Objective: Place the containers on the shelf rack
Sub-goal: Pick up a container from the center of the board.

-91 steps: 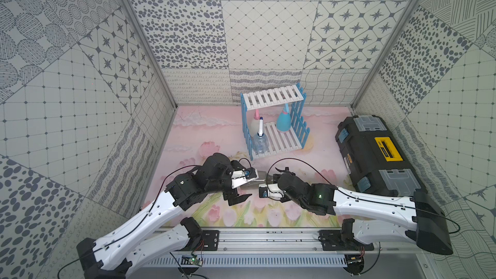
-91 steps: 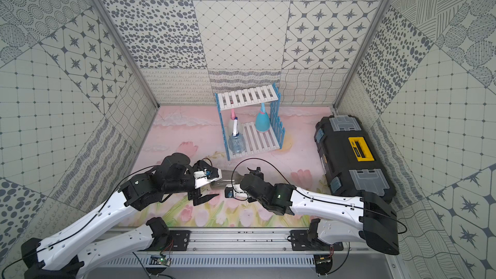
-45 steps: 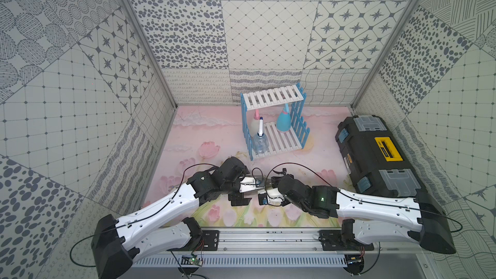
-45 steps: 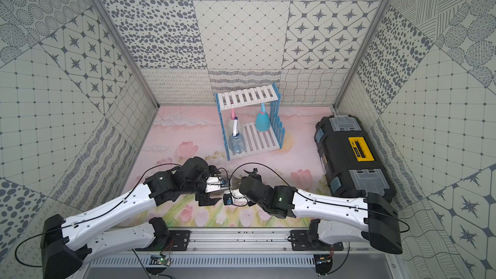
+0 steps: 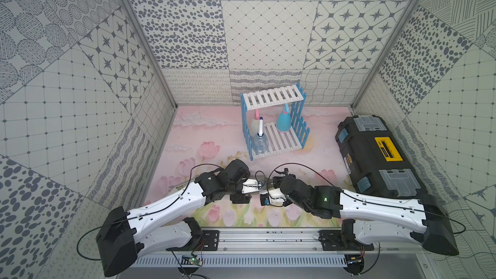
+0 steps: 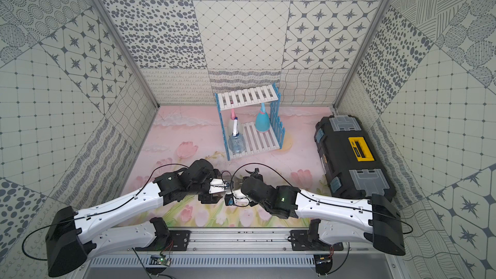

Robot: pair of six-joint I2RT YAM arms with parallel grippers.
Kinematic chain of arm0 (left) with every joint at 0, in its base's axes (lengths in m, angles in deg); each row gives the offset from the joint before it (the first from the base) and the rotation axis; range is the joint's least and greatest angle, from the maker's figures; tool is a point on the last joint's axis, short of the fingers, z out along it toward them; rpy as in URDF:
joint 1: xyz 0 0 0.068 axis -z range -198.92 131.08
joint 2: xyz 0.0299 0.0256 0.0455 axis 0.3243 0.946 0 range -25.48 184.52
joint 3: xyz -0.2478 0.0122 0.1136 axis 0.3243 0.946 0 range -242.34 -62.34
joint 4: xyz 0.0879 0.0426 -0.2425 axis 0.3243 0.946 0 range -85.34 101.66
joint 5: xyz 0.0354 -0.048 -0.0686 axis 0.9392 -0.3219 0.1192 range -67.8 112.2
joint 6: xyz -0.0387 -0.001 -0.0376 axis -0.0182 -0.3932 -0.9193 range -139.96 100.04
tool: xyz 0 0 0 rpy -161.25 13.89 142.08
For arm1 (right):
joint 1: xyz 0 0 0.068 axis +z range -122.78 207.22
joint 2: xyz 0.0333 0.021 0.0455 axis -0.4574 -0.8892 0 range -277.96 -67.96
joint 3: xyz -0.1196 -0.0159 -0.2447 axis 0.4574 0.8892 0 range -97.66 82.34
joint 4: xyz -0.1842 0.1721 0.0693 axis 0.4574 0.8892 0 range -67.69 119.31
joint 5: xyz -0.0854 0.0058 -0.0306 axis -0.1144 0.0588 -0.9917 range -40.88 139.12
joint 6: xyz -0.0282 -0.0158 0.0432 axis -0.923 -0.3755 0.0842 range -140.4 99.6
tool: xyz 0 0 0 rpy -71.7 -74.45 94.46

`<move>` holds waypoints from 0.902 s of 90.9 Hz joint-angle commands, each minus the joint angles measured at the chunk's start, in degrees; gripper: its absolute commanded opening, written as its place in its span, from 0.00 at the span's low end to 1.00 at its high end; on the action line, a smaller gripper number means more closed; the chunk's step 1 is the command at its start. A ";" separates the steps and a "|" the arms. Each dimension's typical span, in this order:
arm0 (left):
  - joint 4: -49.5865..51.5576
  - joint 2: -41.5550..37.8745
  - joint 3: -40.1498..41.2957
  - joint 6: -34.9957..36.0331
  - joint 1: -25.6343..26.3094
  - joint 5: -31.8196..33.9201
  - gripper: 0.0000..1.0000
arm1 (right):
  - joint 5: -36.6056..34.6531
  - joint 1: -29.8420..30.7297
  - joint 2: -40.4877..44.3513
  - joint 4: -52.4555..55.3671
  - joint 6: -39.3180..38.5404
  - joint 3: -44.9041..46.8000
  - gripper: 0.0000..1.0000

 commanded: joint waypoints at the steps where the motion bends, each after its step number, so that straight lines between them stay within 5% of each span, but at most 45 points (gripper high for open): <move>1: -2.26 -0.15 0.47 -0.46 0.50 -2.01 0.73 | 0.37 0.49 2.40 -4.03 2.31 -1.82 0.29; 23: -1.20 0.23 -0.93 -5.11 0.32 -3.29 0.61 | -5.80 1.19 6.28 -5.19 5.68 -0.22 0.75; 29: -0.89 -0.03 -1.26 -6.19 0.19 -3.50 0.61 | -7.27 1.32 8.22 -5.17 7.74 -0.34 0.95; 55: -0.76 -3.66 -3.42 -17.27 -0.37 -2.38 0.59 | -6.10 3.79 17.82 -5.02 17.52 -2.27 0.97; 70: -6.13 -6.85 -1.74 -28.42 -0.25 -3.05 0.57 | -7.54 1.91 19.62 -5.35 35.01 -5.58 0.97; 82: -19.08 -10.58 4.24 -32.43 -0.23 -2.27 0.56 | -0.82 -5.43 22.55 -5.61 51.68 -5.81 0.97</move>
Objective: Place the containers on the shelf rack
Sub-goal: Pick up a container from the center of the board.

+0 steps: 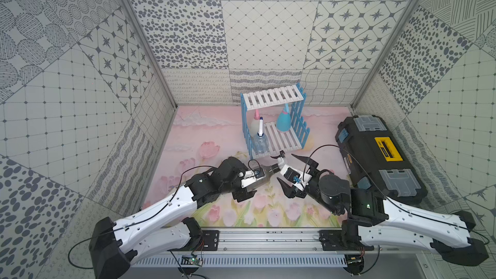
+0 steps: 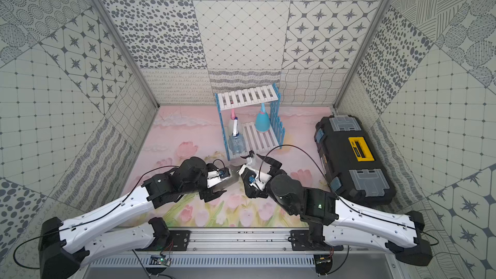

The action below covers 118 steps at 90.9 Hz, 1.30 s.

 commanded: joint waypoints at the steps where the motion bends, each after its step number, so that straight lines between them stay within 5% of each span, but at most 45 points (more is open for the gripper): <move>1: -16.69 -3.81 5.08 -13.09 -0.21 -0.72 0.56 | 6.02 -7.12 3.04 -2.48 20.54 -1.54 0.97; 23: -38.66 -0.96 9.99 -14.02 0.13 2.65 0.54 | 40.53 -34.08 3.31 -2.91 49.19 -3.14 0.97; 43: -40.50 1.32 10.21 -13.30 0.20 1.98 0.54 | 54.97 -39.71 -4.52 -7.12 59.68 -5.58 0.97; 63: -40.89 1.81 10.18 -13.80 0.16 2.14 0.54 | 54.50 -37.85 -10.38 -9.14 60.24 -8.16 0.86; 92: -40.49 3.59 9.28 -13.74 0.30 2.78 0.54 | 37.07 -28.43 -13.46 -3.14 53.15 -13.22 0.61; 118: -40.49 3.72 9.65 -13.68 0.26 3.64 0.54 | 32.53 -26.86 -14.68 -1.04 52.65 -14.78 0.45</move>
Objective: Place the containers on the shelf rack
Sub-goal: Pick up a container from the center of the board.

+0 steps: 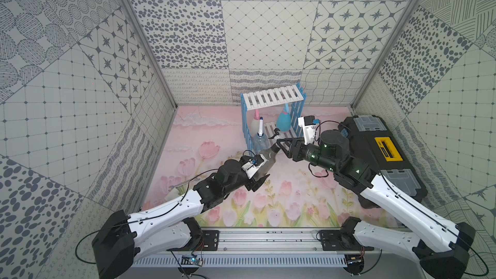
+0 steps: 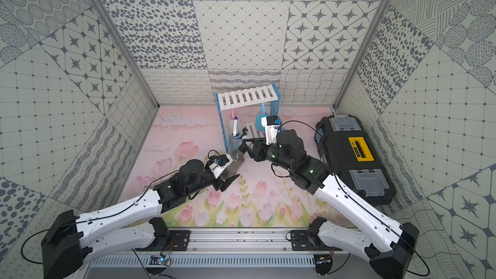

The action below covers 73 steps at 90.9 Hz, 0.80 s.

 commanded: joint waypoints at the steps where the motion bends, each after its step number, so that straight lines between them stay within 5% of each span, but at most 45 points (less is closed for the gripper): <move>1: -4.68 0.11 -0.35 -0.94 0.23 1.04 0.54 | -3.31 0.45 -0.74 0.14 -1.32 -2.14 0.44; 33: -4.45 0.64 -0.32 -0.19 0.29 0.45 0.53 | -4.41 0.49 -1.69 0.63 -1.48 -2.38 0.30; 59: -4.82 1.02 0.16 0.13 0.22 0.68 0.53 | -5.94 0.52 -1.59 0.55 -0.58 -1.66 0.01; 73: -5.07 1.12 0.31 -0.19 0.24 0.96 0.61 | -6.11 0.46 -1.46 0.58 -0.73 -1.20 0.00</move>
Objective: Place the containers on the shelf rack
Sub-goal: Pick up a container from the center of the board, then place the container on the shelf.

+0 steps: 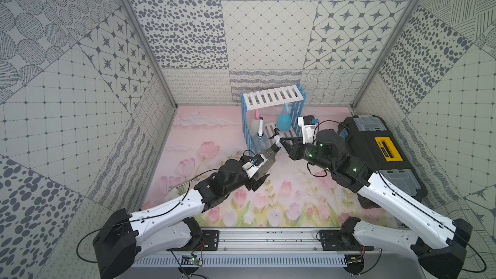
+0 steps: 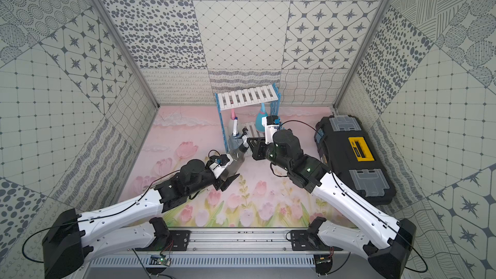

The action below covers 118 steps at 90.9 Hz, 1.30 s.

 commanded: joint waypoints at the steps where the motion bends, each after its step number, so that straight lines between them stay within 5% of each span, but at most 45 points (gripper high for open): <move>1: -4.86 0.26 0.27 -0.37 0.27 0.18 0.64 | -1.64 0.15 0.09 -0.90 -0.46 -0.32 0.00; 7: -5.12 -0.04 0.56 -0.96 0.25 1.19 0.94 | -2.44 0.14 0.56 -1.03 -0.93 0.13 0.00; 11: -5.34 -0.52 0.89 -1.10 0.29 1.78 0.98 | -3.18 0.17 1.33 -1.13 -1.43 0.55 0.00; 31: -4.52 -6.85 3.60 -3.10 0.28 -4.46 0.99 | -7.91 0.11 6.78 -1.79 -5.98 4.04 0.00; 54: 12.97 -9.11 -4.96 -8.88 -2.63 -6.56 0.99 | -14.67 -0.92 12.00 -2.24 -14.07 8.44 0.00; 88: 27.04 -11.94 -12.19 -12.97 -27.10 -21.10 0.99 | -3.65 -17.14 7.47 -17.73 -25.10 14.27 0.00; 118: 21.70 -15.45 -5.85 -13.05 -39.64 -20.02 0.99 | -3.51 -19.95 -3.34 -31.91 -37.06 14.95 0.00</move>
